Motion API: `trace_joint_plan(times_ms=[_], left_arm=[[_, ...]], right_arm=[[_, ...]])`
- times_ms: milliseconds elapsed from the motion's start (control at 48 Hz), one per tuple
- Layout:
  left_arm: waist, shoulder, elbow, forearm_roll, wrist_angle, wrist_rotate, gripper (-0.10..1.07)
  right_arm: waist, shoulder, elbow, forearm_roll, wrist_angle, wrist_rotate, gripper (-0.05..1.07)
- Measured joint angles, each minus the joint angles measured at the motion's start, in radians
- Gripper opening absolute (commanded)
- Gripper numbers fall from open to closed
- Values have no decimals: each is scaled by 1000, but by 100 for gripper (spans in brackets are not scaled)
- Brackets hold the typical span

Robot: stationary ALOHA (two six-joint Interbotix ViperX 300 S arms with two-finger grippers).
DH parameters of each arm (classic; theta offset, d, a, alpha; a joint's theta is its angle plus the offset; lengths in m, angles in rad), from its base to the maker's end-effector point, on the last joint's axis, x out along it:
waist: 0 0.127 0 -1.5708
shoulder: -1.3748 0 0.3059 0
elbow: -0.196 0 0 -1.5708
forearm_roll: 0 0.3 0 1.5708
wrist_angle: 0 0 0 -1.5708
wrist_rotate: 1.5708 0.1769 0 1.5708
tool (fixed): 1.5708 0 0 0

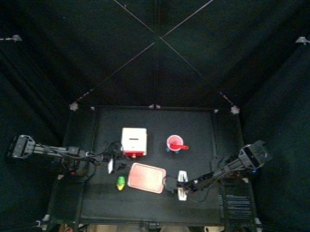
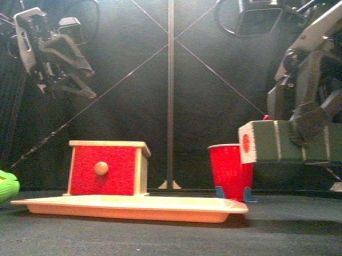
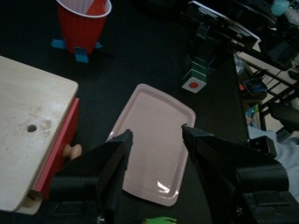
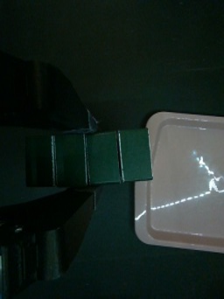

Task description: Place sushi roll to right of plate

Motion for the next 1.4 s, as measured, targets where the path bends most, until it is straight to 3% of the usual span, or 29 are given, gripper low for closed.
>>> trace_joint_plan(times_ms=[333, 896, 1396], left_arm=[[3, 0, 2, -6, 0, 0, 86], [17, 0, 9, -6, 0, 0, 86], [18, -2, 11, -8, -2, 0, 86]], right_arm=[[35, -60, 64, 23, 18, 2, 52], [38, -71, 118, 69, 34, 6, 54], [31, -71, 120, 67, 8, 6, 75]])
